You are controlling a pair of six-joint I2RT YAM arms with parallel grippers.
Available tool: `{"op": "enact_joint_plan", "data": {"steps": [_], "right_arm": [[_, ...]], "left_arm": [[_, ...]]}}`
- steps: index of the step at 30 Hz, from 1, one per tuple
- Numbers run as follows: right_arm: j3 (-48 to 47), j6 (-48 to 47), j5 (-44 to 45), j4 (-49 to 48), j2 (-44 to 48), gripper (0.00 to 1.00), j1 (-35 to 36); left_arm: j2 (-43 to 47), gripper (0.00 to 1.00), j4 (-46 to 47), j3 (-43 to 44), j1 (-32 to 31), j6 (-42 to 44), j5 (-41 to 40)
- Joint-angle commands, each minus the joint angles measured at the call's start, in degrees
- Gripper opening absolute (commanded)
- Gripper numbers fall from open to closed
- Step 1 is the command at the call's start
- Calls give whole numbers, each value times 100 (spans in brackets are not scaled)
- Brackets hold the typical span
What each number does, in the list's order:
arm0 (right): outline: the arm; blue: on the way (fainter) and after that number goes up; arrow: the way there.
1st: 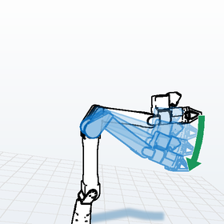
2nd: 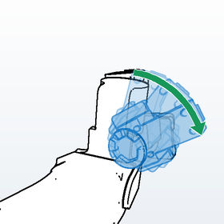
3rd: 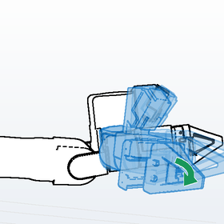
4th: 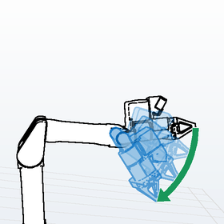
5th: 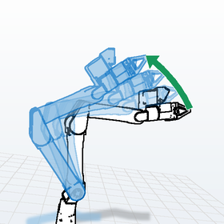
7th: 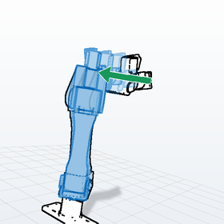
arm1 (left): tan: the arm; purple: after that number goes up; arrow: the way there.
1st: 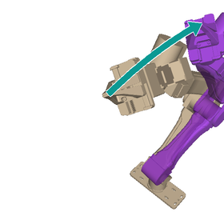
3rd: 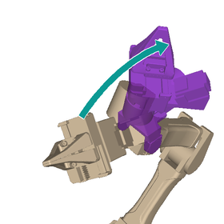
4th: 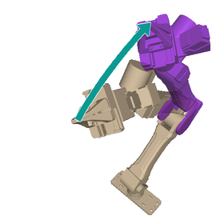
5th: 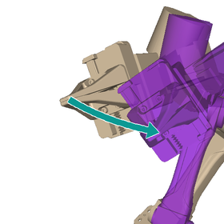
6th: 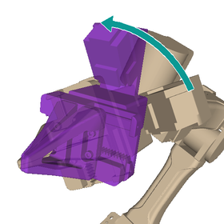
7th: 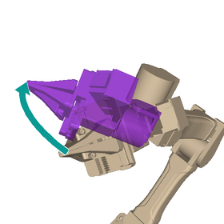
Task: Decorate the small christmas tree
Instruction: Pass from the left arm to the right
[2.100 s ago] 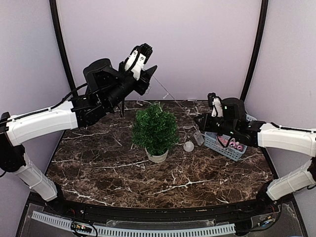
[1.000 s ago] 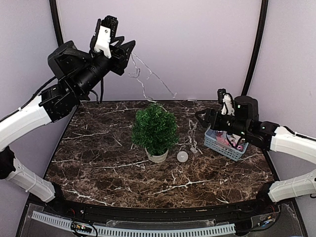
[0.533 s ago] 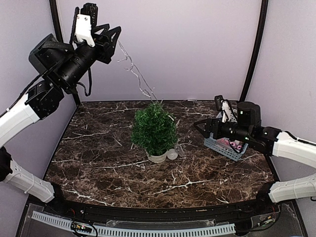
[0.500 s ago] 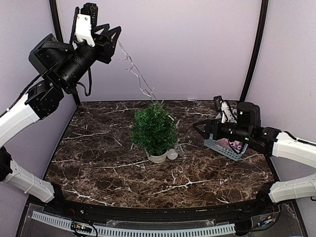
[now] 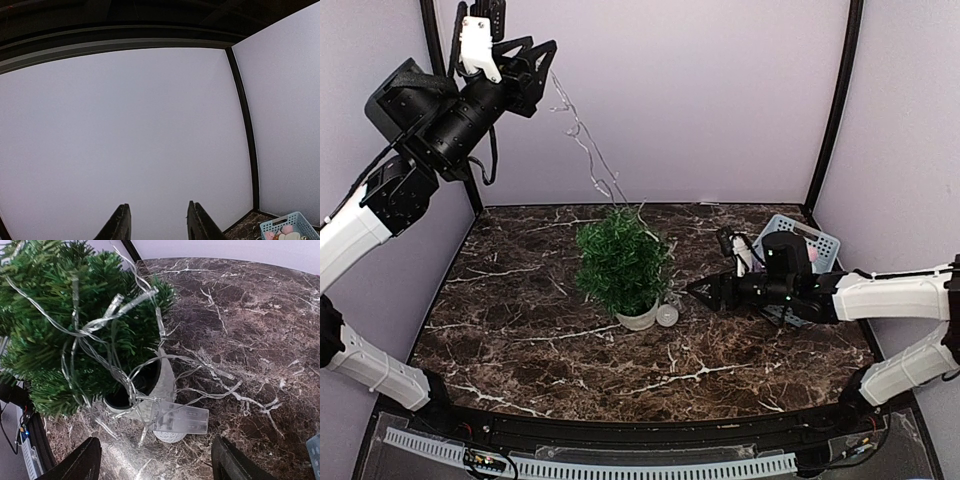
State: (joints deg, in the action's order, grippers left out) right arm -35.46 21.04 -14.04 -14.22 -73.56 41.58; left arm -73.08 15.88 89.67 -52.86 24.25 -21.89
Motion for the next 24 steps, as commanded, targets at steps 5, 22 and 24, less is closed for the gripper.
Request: {"op": "enact_joint_plan", "data": {"steps": [5, 22, 24], "right_arm": [[306, -65, 60, -1054, -533, 71, 141], [912, 366, 595, -1157, 612, 79, 615], [914, 351, 649, -1132, 594, 80, 720]], "left_arm": [[150, 0, 19, 153, 30, 32, 217], [-448, 0, 111, 300, 37, -704, 2153], [-543, 0, 136, 388, 32, -774, 2388]]}}
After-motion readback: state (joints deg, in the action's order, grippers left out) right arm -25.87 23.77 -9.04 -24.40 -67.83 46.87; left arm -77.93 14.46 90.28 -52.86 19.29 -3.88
